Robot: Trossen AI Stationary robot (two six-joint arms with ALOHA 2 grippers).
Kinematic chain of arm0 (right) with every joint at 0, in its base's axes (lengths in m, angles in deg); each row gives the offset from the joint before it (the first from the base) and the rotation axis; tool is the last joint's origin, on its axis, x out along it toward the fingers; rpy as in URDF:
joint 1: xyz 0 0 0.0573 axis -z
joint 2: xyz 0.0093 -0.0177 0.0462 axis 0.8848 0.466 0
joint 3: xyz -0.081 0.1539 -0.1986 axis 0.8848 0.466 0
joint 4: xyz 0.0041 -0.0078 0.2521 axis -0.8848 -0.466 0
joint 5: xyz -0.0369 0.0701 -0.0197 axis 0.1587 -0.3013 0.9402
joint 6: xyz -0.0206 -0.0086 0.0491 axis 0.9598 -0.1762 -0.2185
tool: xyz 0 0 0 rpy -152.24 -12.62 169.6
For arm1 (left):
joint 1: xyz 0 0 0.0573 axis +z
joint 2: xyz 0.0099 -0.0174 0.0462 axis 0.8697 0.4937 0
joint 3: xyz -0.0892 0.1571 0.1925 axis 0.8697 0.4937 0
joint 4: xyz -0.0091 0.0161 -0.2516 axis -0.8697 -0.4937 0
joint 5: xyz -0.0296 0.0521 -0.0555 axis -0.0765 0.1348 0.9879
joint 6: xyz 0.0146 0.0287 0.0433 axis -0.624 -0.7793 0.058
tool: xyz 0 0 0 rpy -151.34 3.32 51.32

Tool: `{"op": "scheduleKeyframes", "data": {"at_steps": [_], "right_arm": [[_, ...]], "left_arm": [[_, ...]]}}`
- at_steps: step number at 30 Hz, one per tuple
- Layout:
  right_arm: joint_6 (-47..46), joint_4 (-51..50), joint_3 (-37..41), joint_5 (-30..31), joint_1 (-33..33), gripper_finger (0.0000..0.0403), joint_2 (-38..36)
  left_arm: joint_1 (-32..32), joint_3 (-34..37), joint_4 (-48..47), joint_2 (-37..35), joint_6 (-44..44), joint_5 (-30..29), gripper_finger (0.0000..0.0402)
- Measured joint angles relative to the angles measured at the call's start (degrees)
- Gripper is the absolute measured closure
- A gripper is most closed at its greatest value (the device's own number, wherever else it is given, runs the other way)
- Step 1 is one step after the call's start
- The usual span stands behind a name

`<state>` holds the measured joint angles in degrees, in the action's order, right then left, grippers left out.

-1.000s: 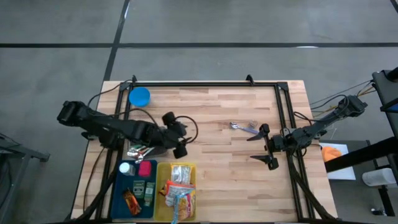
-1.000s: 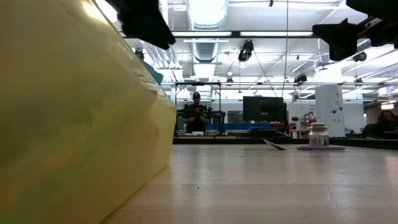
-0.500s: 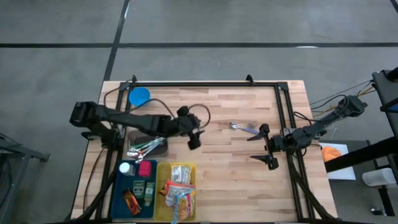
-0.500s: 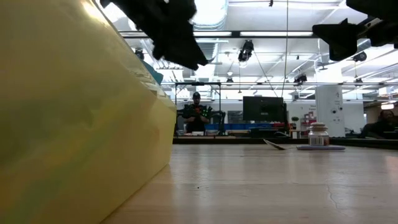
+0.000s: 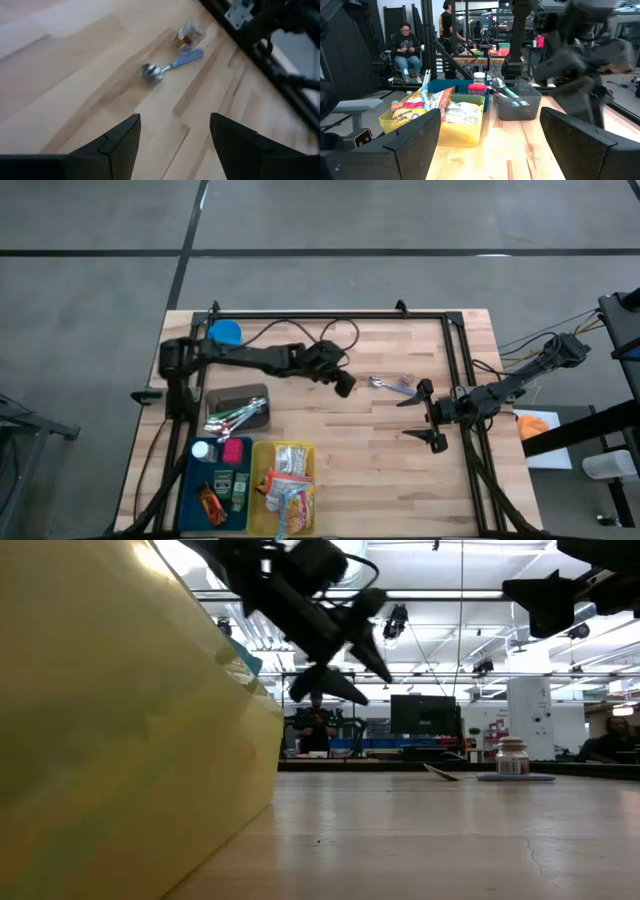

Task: Pick & Place Food Item
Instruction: Put the violet spoon into the gray bin

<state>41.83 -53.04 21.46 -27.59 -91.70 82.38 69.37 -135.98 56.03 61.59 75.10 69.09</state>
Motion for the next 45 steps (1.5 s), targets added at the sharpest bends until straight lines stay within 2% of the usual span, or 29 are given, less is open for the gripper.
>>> {"op": "scheduleKeyframes", "data": {"at_steps": [11,15,22,28,31,45], "right_arm": [[0.02,-0.01,0.0,0.0,0.02,0.0064,-0.01],[0.0,-0.02,0.0,0.0,0.0,0.0064,0.0],[0.0,-0.04,0.0,0.0,0.0,0.0064,0.0],[0.0,0.03,0.0,0.0,0.01,0.0064,-0.02],[0.0,0.02,0.0,0.0,0.01,0.0064,-0.02],[0.0,0.0,0.0,0.0,0.0,0.0064,-0.02]], "left_arm": [[0.85,-16.2,-0.69,15.31,1.35,3.97,0.0196],[1.07,-21.46,-4.24,19.54,3.52,4.57,0.0205],[2.15,-27.57,-6.38,25.92,6.72,4.57,0.0206],[3.32,-29.74,-11.35,27.61,8.69,4.51,0.0206],[3.79,-29.75,-12.75,27.61,10.83,2.66,0.0206],[3.88,-29.76,-10.62,27.96,10.67,1.99,0.0206]]}}
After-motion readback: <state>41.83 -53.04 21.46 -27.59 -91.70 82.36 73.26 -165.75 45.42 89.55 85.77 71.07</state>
